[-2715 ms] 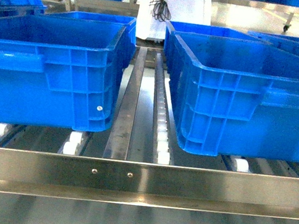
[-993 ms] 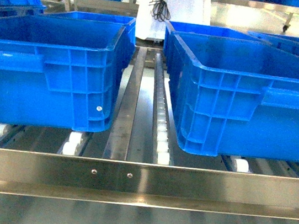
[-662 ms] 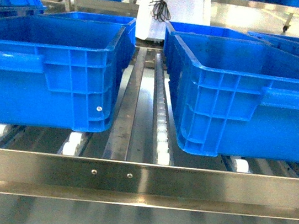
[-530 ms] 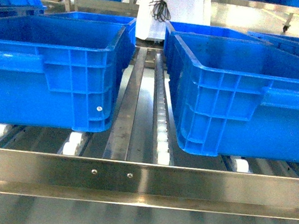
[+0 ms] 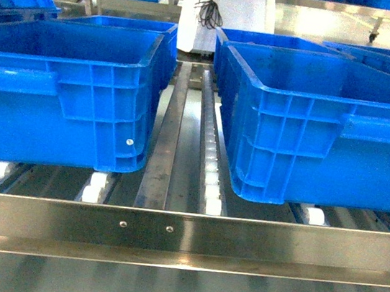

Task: Sort blue parts and orange caps into right shelf containers

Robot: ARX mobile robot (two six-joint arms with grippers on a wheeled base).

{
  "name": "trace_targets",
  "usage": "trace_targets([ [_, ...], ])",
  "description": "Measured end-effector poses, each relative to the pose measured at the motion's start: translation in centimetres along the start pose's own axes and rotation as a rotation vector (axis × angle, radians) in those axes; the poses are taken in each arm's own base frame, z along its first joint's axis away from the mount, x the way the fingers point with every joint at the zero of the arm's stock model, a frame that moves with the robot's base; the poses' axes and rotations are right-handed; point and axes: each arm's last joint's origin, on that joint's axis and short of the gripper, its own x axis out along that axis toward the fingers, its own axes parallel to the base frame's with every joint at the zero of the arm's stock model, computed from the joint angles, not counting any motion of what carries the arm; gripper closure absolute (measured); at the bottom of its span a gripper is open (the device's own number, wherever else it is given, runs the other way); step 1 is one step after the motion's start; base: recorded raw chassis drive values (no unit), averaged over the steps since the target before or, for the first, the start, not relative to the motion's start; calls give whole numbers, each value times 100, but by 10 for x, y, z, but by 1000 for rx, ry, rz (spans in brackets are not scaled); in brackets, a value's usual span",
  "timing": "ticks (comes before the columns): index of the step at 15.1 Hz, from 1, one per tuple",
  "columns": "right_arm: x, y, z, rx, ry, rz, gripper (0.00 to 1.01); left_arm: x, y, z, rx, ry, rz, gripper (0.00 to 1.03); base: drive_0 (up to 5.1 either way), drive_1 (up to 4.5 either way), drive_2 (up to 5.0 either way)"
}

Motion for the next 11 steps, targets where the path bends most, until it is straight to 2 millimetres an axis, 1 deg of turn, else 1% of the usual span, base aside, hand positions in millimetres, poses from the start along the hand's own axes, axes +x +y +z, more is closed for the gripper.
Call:
trace_targets([
  [2, -2, 0, 1, 0, -3, 0, 99, -2, 0, -4, 0, -16, 1, 101, 0, 0, 0],
  [3, -5, 0, 2, 0, -8, 0, 99, -5, 0, -7, 0, 12, 0, 101, 0, 0, 0],
  [6, -12, 0, 3, 0, -12, 0, 99, -15, 0, -2, 0, -15, 0, 101, 0, 0, 0],
  [11, -20, 0, 2, 3, -11, 0, 99, -26, 0, -1, 0, -17, 0, 101, 0, 0, 0],
])
